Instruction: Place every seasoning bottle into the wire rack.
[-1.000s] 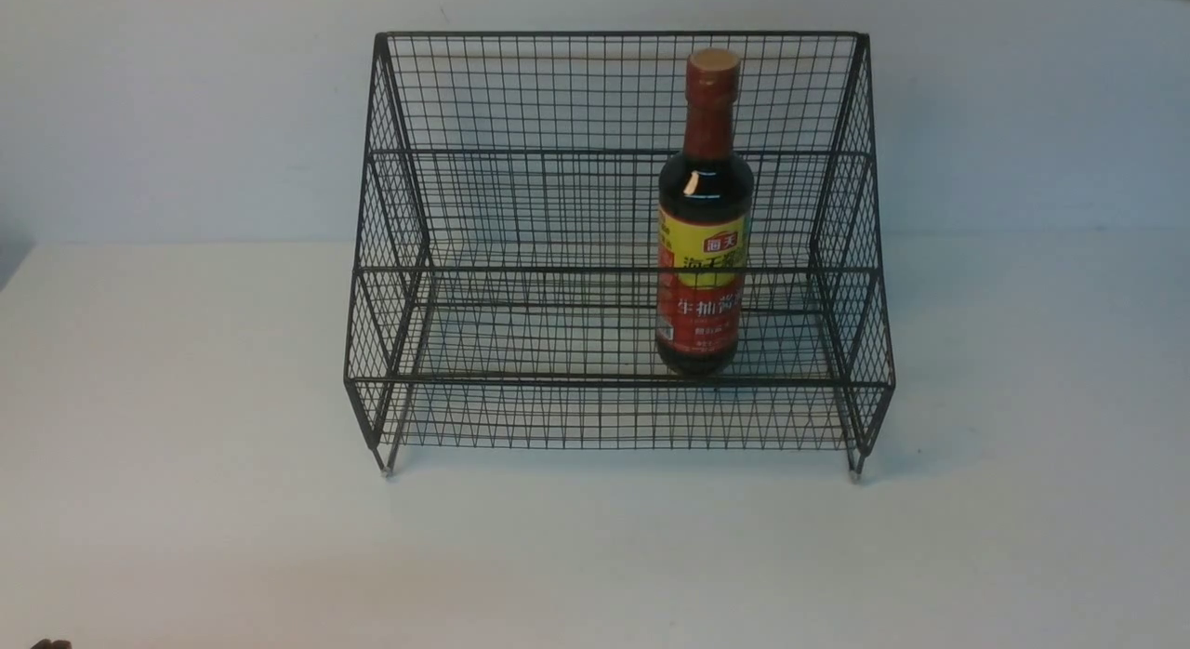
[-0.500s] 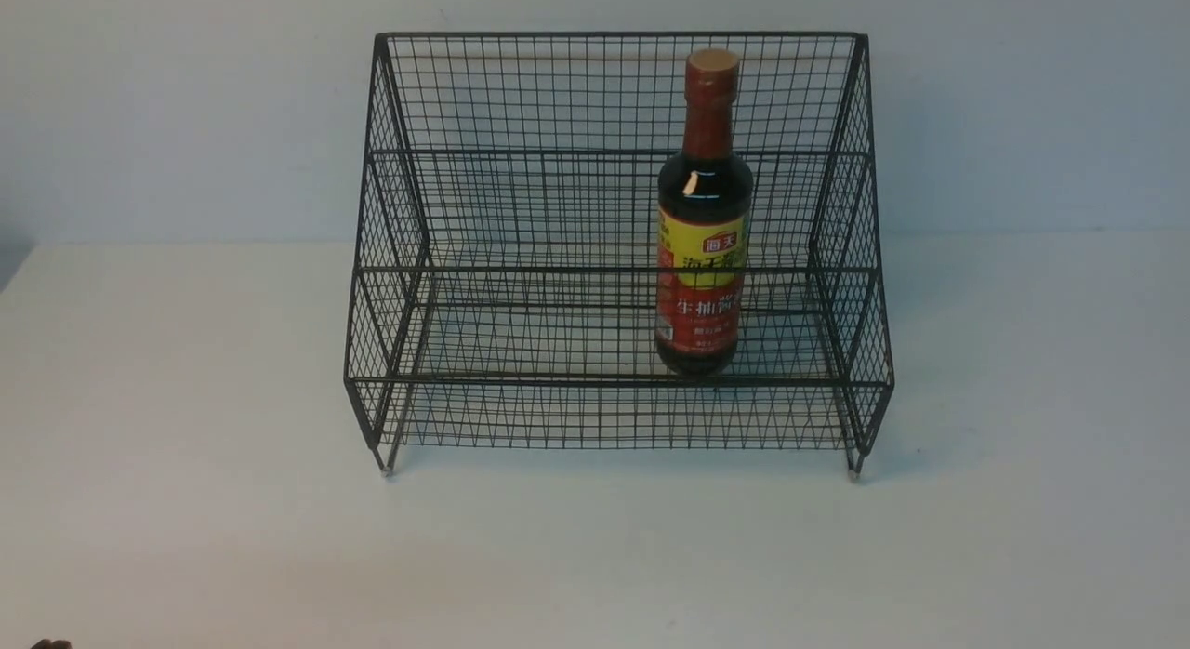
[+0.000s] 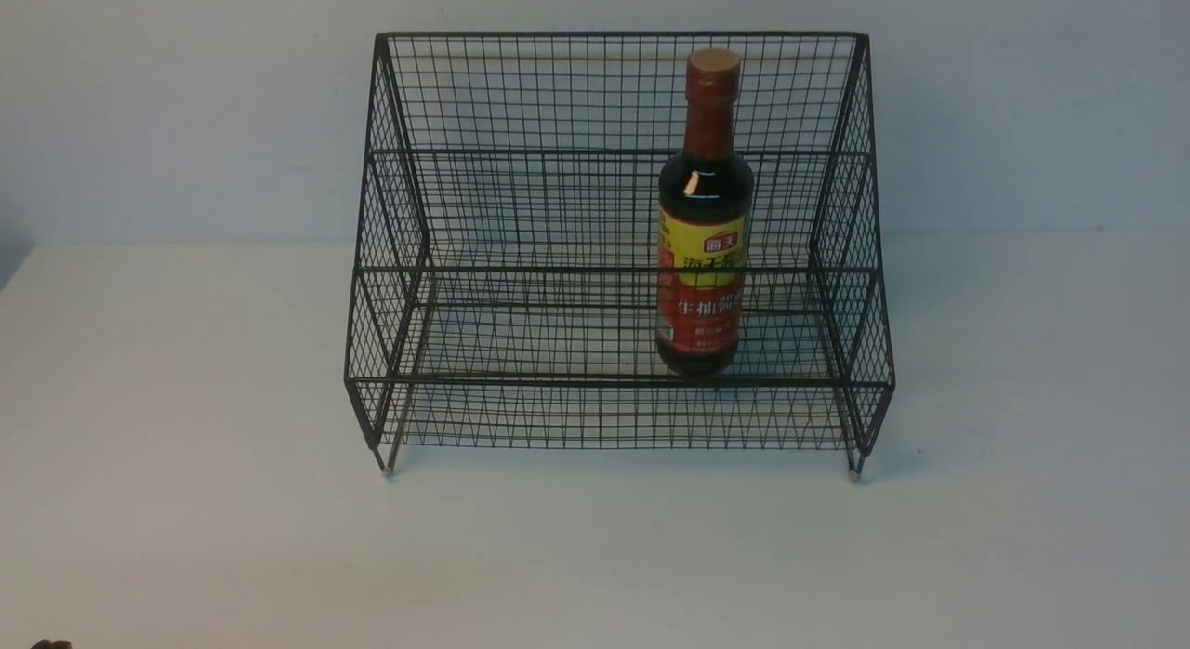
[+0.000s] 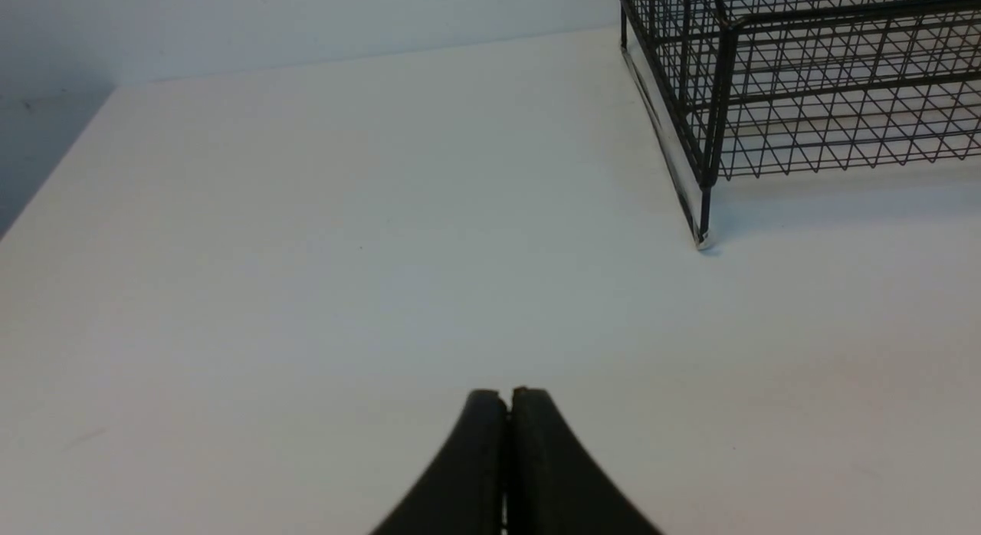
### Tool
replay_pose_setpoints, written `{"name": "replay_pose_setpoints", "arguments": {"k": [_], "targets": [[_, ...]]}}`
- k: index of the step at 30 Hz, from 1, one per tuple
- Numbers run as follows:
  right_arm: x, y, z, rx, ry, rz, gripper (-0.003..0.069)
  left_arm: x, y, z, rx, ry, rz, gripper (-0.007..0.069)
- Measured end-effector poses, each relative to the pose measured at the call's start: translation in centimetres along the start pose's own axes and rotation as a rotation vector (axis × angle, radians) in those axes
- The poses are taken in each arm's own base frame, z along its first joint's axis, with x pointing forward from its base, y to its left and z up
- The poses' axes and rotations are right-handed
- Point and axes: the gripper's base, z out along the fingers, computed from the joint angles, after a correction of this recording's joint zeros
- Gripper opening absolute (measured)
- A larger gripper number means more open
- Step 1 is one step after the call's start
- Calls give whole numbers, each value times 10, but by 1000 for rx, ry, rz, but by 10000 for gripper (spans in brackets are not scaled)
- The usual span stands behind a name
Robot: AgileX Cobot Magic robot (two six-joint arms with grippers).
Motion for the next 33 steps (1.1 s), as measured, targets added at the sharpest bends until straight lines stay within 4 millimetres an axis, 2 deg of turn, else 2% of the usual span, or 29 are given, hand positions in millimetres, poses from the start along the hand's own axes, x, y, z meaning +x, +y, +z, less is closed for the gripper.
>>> {"name": "replay_pose_setpoints", "arguments": {"k": [11,18,19,23,26,31,33], "targets": [[-3,-1,1,27,-33,51,-12,0,0,0,0,0,0,-13],[-26,10,-3,86,-226,145,-12,0,0,0,0,0,0,-13],[-33,10,-7,123,-292,208,-12,0,0,0,0,0,0,-13],[-40,2,-12,207,-400,361,-12,0,0,0,0,0,0,-13],[-41,-2,-14,244,-433,409,-12,0,0,0,0,0,0,-13],[-40,-6,-11,256,-433,395,-12,0,0,0,0,0,0,-13],[-40,-7,-10,272,-442,330,-12,0,0,0,0,0,0,-13]]}}
